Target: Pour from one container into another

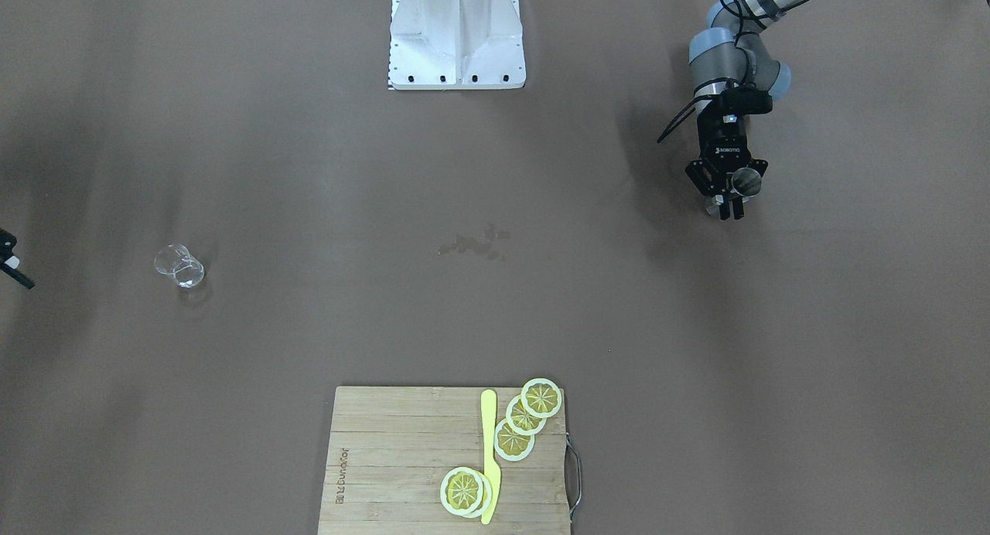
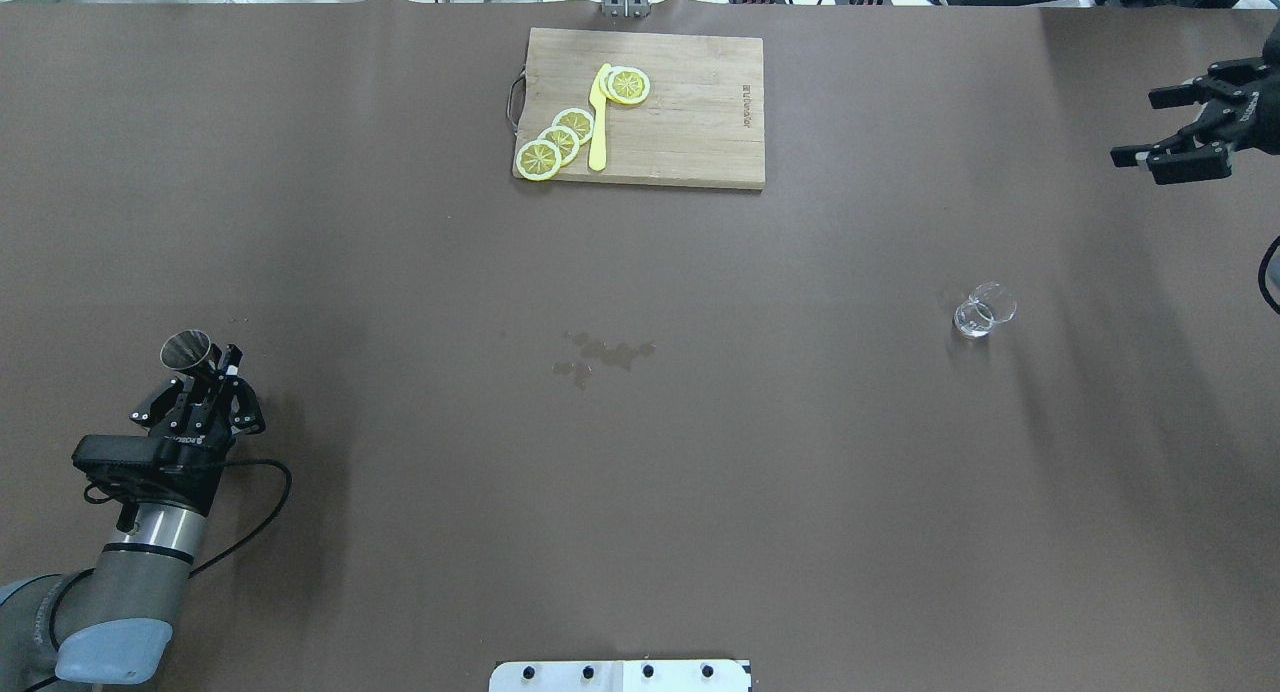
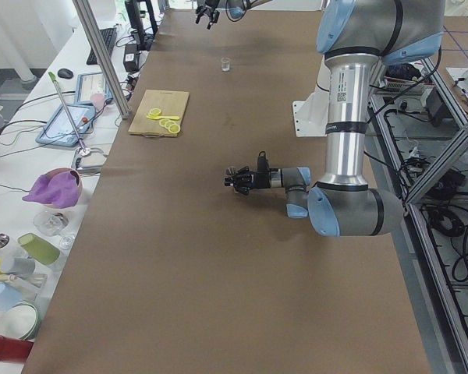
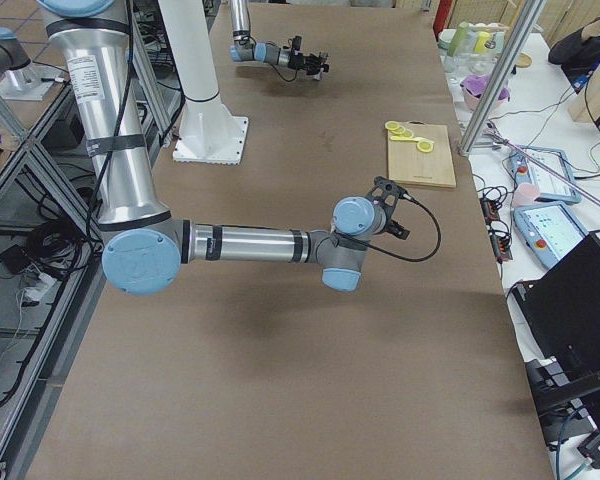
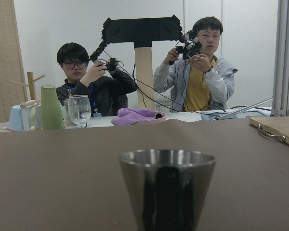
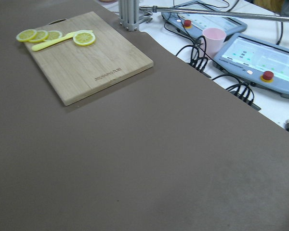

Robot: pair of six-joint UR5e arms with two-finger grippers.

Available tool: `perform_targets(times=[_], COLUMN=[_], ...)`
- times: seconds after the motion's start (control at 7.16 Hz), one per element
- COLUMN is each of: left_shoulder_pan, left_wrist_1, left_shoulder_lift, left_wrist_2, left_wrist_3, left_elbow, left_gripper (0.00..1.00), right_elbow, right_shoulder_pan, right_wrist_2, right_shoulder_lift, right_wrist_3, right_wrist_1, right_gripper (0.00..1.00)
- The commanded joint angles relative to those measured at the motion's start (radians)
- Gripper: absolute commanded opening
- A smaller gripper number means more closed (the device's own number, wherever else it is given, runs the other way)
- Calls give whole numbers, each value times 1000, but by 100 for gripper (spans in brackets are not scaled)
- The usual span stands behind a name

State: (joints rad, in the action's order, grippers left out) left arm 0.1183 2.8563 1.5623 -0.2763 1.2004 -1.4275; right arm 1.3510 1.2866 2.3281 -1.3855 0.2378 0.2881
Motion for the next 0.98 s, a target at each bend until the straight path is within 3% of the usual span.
perform_targets(times=[0.0, 0.28, 0.42, 0.56, 0.84], left_shoulder_pan=[1, 1, 1, 1, 1], left_wrist_1=[-23, -28, -26, -26, -31], left_shoulder_lift=[-1, -1, -1, -1, -1], left_wrist_2=[0, 0, 0, -1, -3], left_wrist_3=[39, 41, 41, 41, 39], left_elbow=[-10, -8, -10, -10, -8], left_gripper=[0, 0, 1, 5, 23], right_elbow=[52, 182, 206, 233, 366], right_shoulder_pan=[58, 114, 144, 205, 250], right_wrist_2=[-125, -130, -141, -133, -118], right_shoulder_lift=[0, -3, -4, -12, -33], right_wrist_3=[0, -2, -2, -2, 0], right_wrist_1=[155, 476, 552, 679, 1049], right_gripper=[100, 100, 100, 100, 100])
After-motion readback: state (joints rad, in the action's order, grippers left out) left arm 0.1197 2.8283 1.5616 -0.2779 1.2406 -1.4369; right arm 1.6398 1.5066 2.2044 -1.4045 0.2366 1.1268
